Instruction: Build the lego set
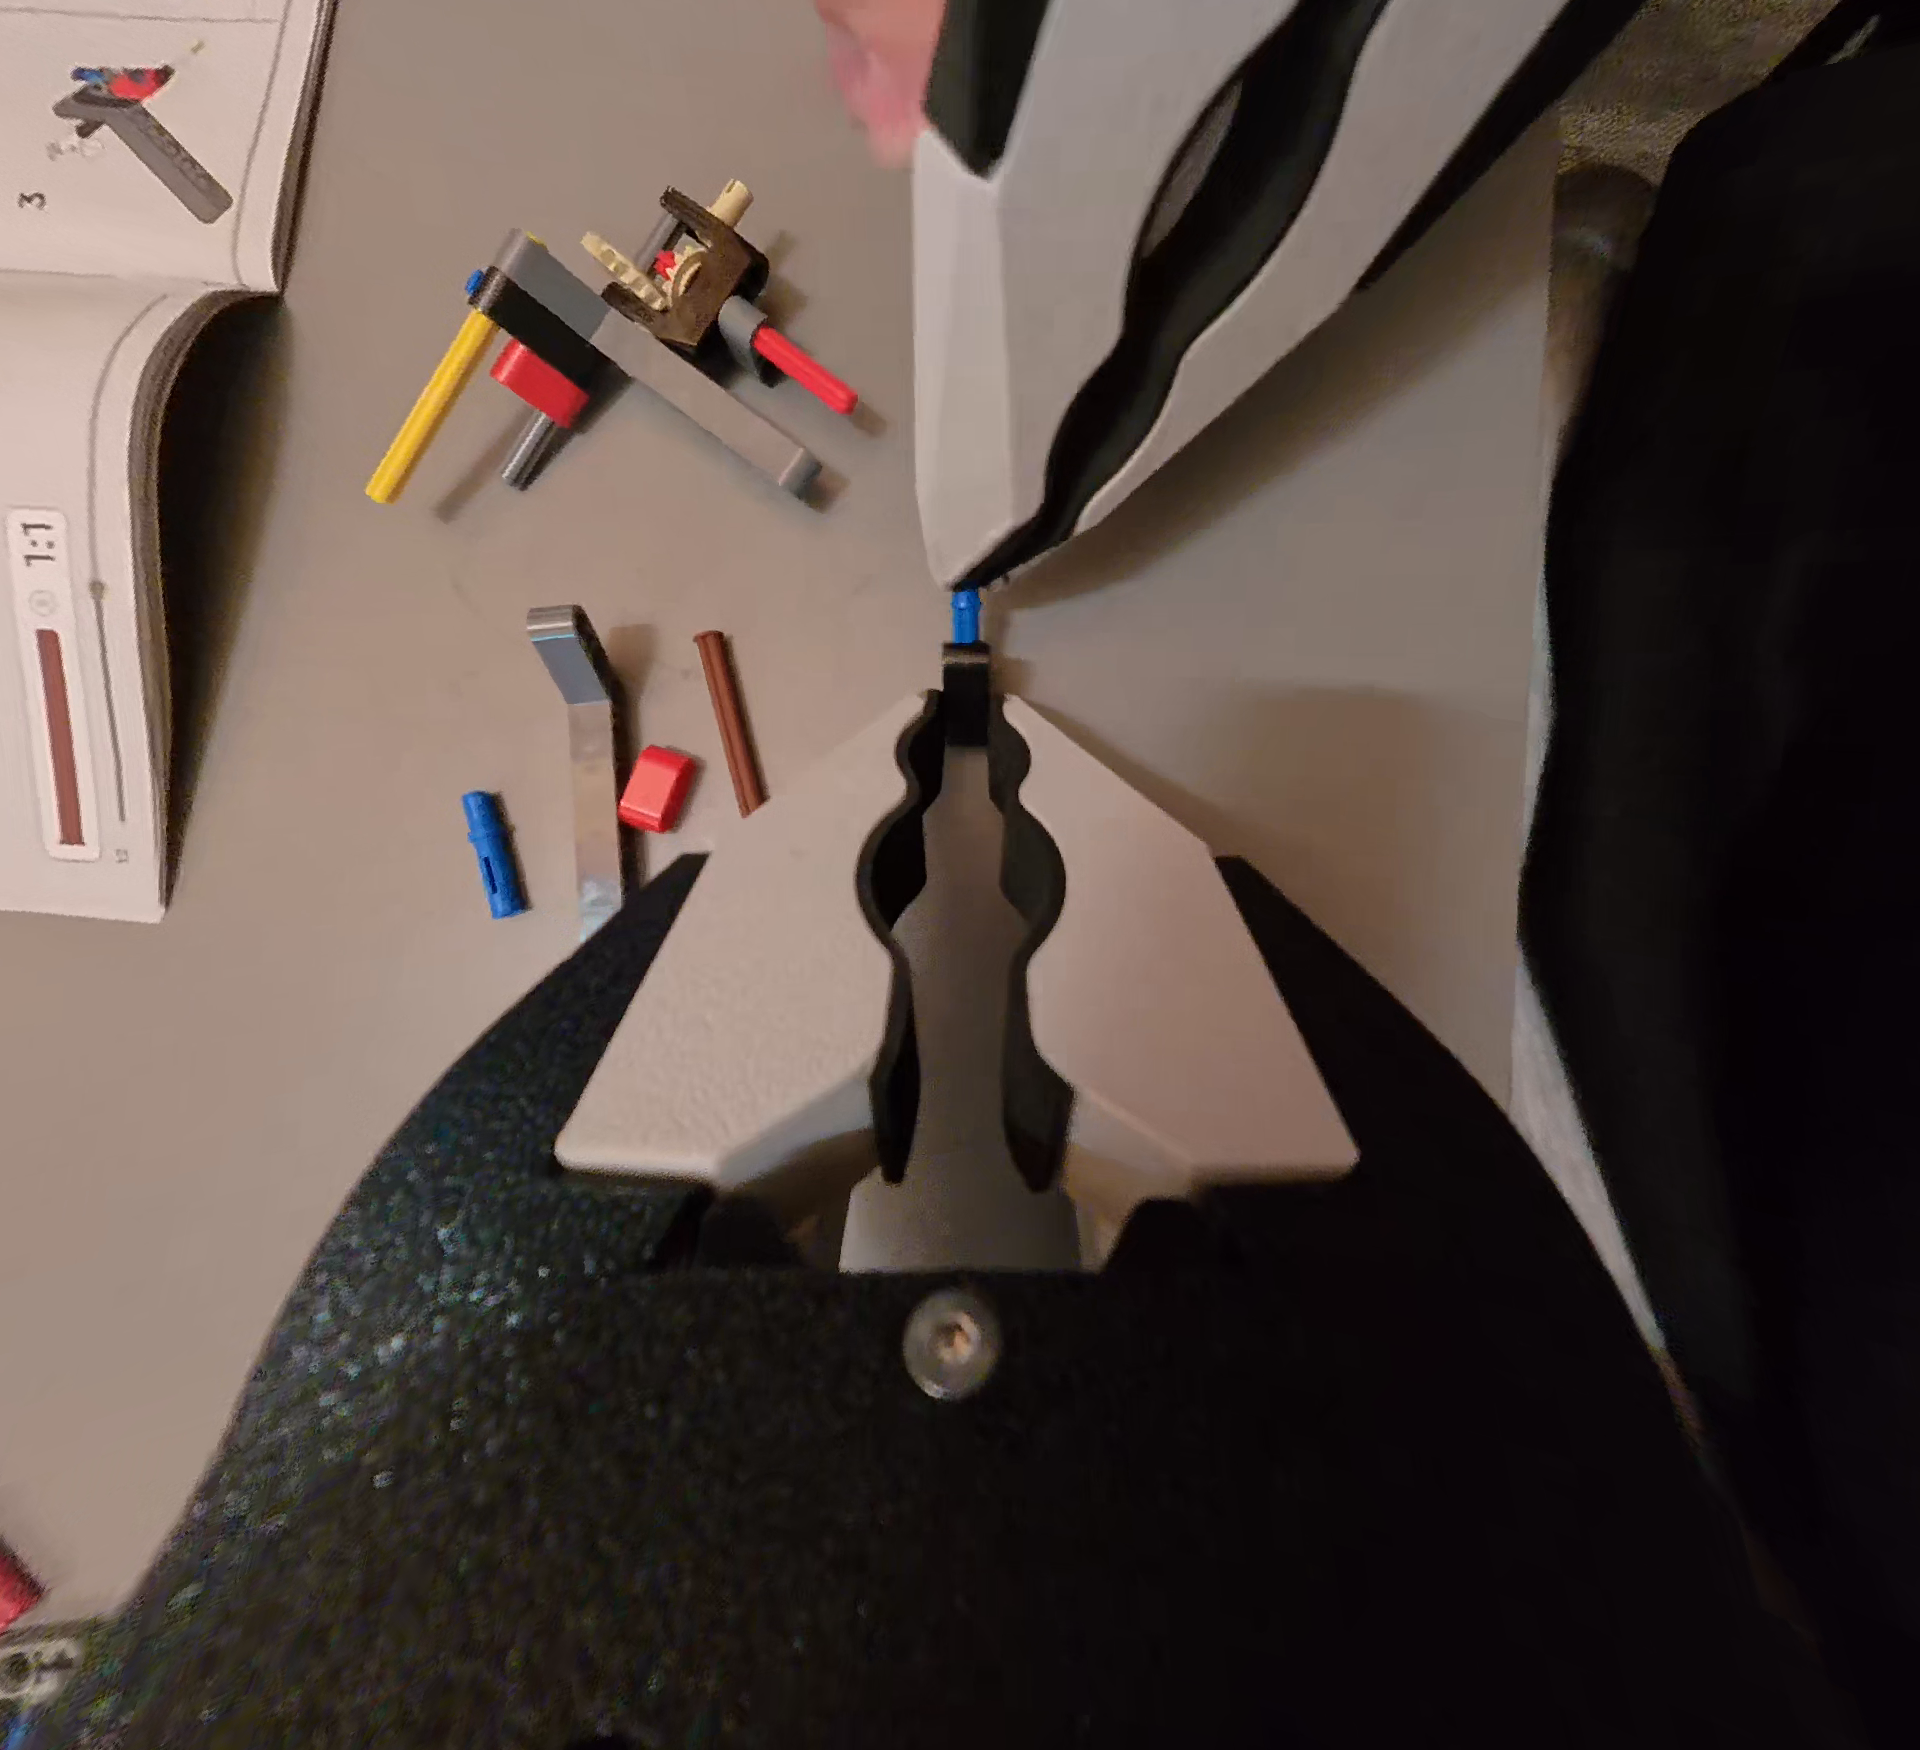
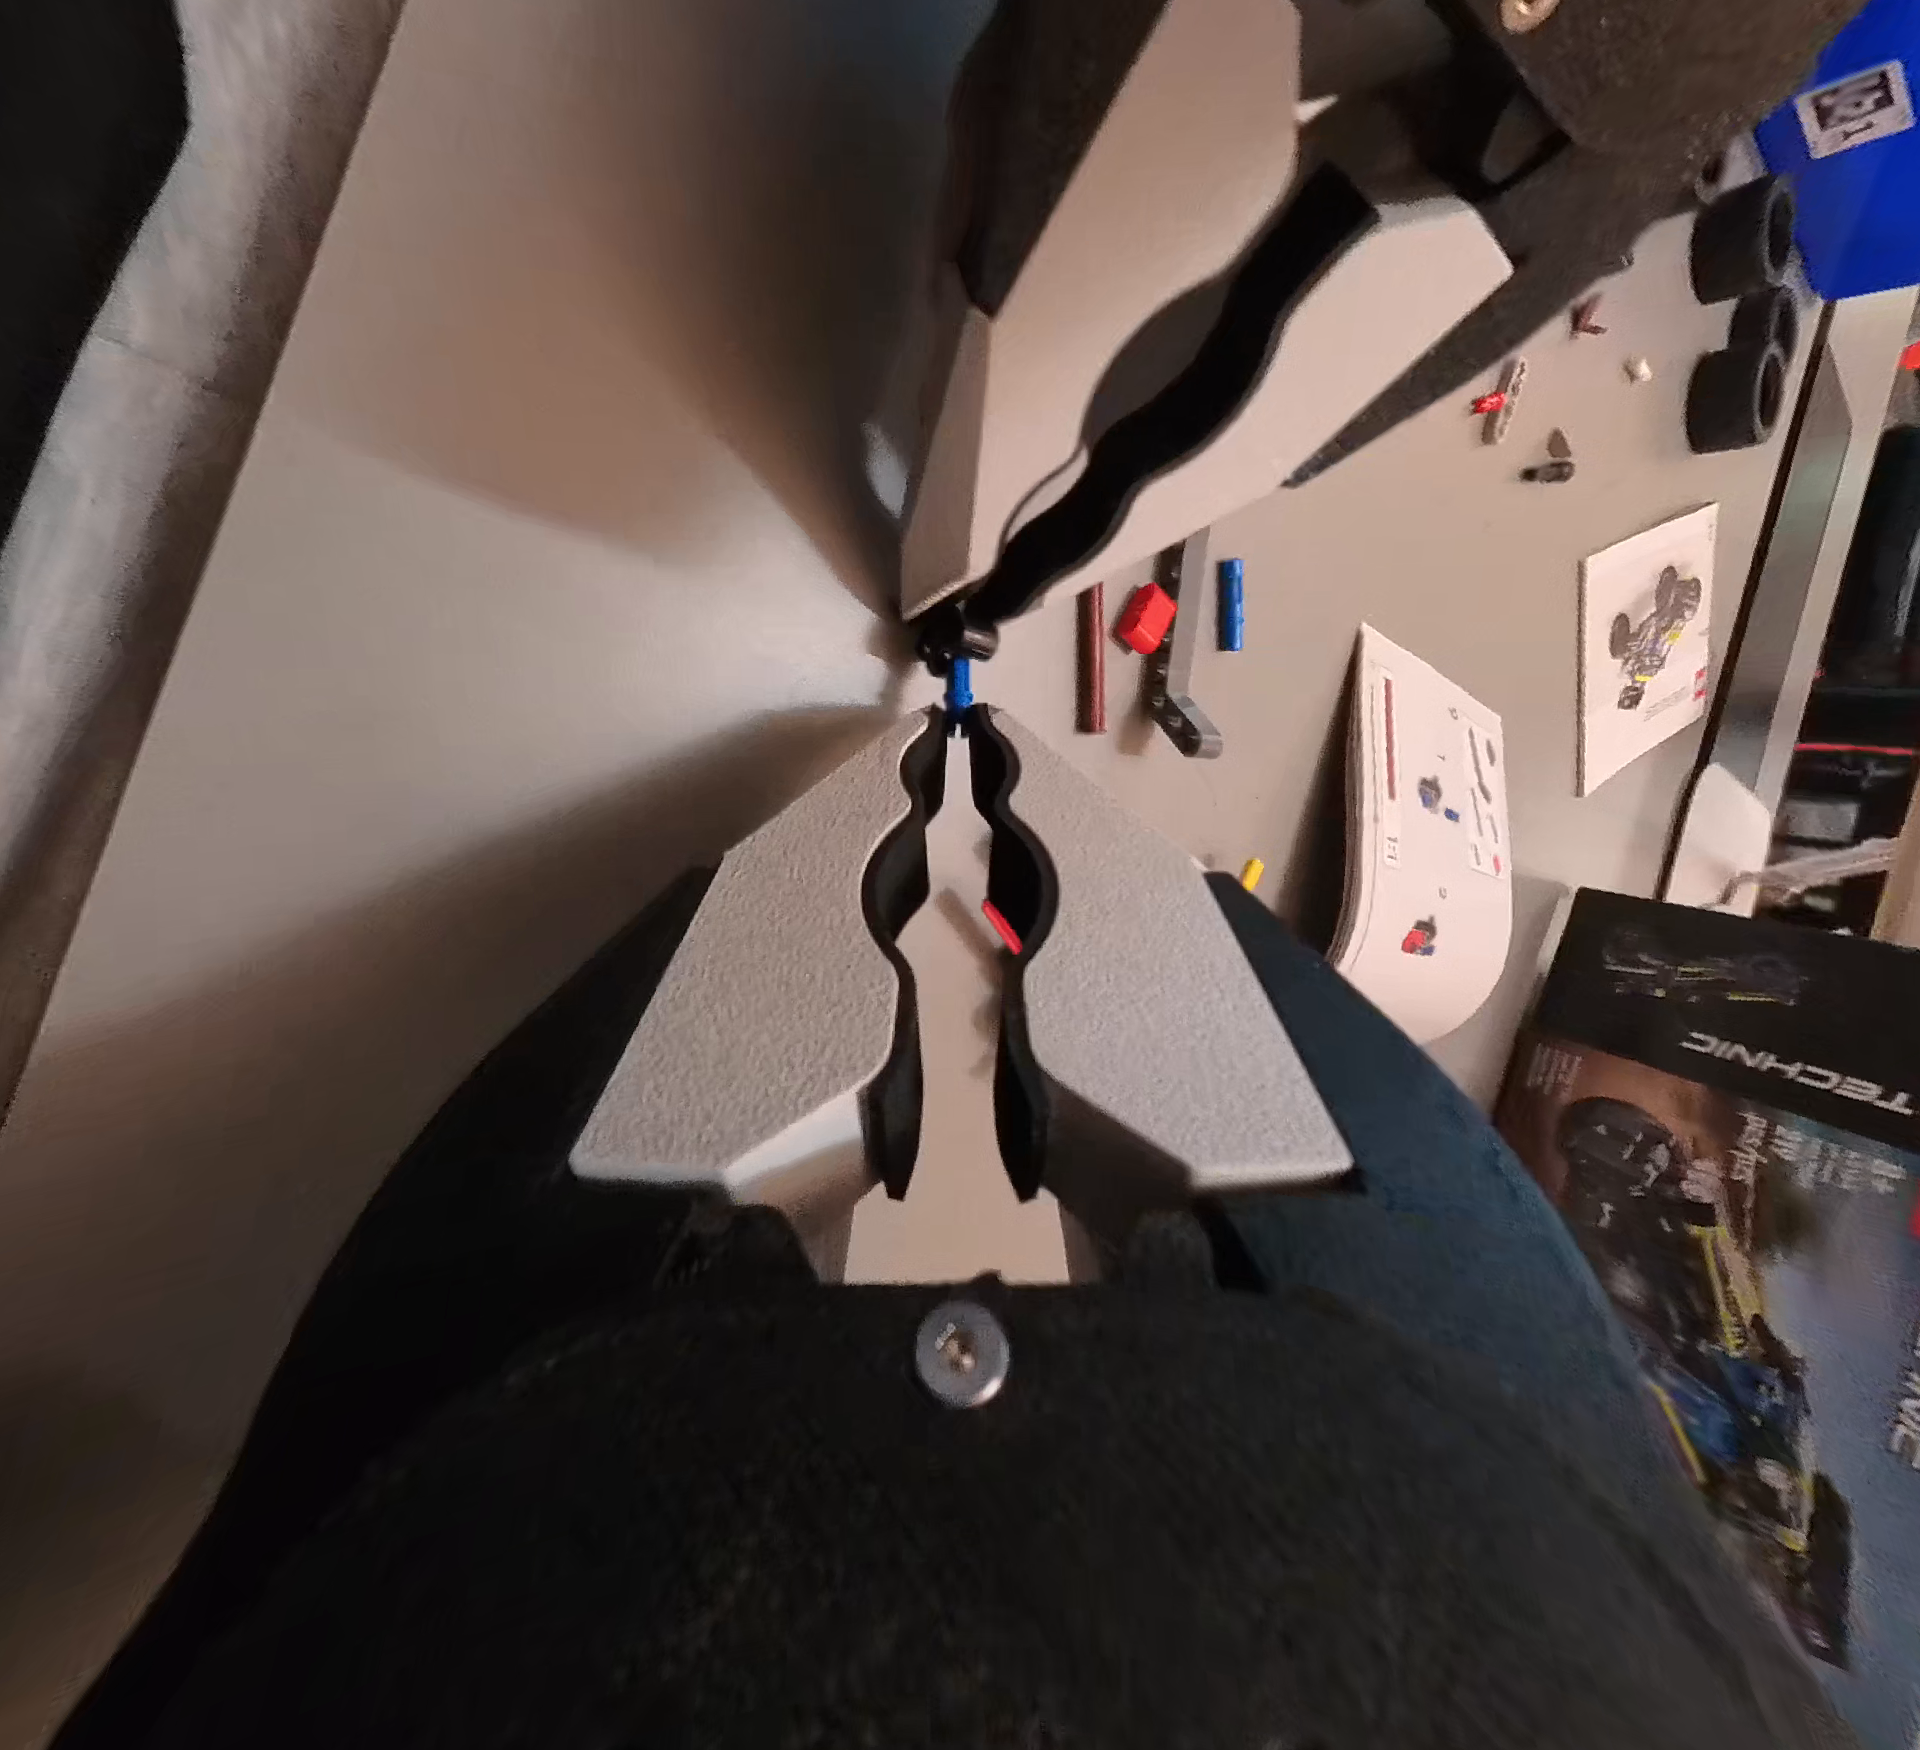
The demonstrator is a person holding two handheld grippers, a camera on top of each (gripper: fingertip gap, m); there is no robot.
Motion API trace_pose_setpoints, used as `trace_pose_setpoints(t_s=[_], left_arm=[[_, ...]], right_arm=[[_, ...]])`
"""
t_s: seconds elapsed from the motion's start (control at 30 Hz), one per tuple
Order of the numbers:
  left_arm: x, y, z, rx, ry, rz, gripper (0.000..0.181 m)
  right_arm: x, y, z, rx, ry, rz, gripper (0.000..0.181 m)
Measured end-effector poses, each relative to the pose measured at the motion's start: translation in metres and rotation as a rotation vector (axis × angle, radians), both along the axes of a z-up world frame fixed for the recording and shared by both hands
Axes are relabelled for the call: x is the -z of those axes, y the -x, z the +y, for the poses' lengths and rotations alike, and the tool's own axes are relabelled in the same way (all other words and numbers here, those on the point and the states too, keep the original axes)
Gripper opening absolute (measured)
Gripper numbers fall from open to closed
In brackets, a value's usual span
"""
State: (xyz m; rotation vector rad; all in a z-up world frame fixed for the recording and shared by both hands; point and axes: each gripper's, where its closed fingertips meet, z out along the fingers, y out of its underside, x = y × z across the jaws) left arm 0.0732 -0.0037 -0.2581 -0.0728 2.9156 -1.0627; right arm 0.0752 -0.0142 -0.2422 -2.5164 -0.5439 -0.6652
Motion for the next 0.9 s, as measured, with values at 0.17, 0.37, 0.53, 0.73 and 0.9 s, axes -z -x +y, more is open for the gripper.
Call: trace_pose_setpoints(t_s=[0.17,0.37,0.53,0.73,0.9], left_arm=[[-0.001,0.0,-0.001,-0.027,0.022,0.053,0.005],[0.0,0.0,0.004,-0.017,0.008,0.053,0.005],[0.0,0.003,-0.002,-0.018,0.036,0.093,0.005],[-0.001,0.004,-0.001,-0.036,0.061,0.16,0.006],[-0.003,0.008,-0.002,-0.019,0.099,0.234,0.006]], right_arm=[[0.0,0.006,0.003,-0.059,0.056,-0.063,0.003],[0.002,-0.002,-0.006,-0.055,0.143,-0.125,0.003],[-0.005,-0.002,-0.002,-0.09,0.119,-0.151,0.003],[-0.004,-0.001,-0.003,-0.134,0.149,-0.202,0.003],[-0.002,0.002,-0.001,-0.179,0.172,-0.21,0.003]])
